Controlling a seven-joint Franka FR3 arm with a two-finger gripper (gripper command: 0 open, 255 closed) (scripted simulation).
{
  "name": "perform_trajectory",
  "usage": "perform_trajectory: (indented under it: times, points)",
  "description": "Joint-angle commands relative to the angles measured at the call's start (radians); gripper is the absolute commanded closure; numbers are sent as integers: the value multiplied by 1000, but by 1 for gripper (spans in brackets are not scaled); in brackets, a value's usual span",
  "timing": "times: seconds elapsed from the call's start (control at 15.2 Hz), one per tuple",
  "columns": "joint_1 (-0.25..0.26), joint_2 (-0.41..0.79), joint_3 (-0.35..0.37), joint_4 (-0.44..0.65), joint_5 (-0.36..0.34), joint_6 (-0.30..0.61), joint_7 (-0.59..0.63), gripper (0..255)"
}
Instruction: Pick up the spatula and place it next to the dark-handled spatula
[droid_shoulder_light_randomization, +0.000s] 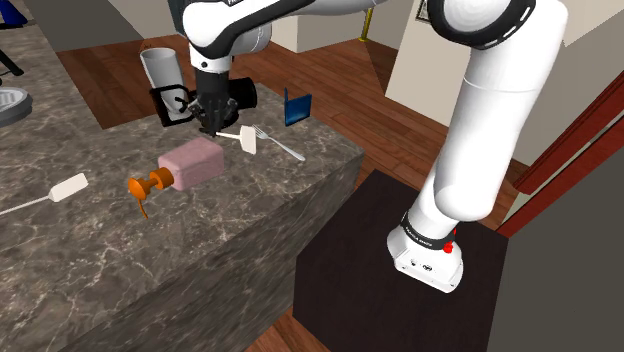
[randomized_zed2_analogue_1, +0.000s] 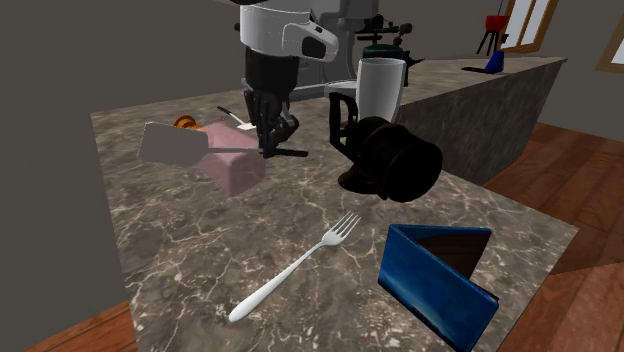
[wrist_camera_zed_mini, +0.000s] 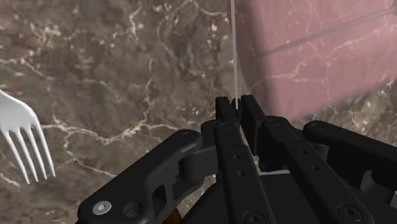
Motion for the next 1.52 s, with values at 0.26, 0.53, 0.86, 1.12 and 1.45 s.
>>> perform_trajectory:
  times: [0.26, 0.53, 0.86, 1.12, 1.45]
  points:
    - [87, 47, 48, 57, -27, 16, 146, 255]
    - [147, 95, 74, 119, -53, 16, 241, 255]
    - [227, 173, 99, 227, -92, 4, 359, 255]
    - [296, 254, 112, 343, -128, -21, 450, 255]
    - [298, 273, 109, 303, -128, 37, 443, 255]
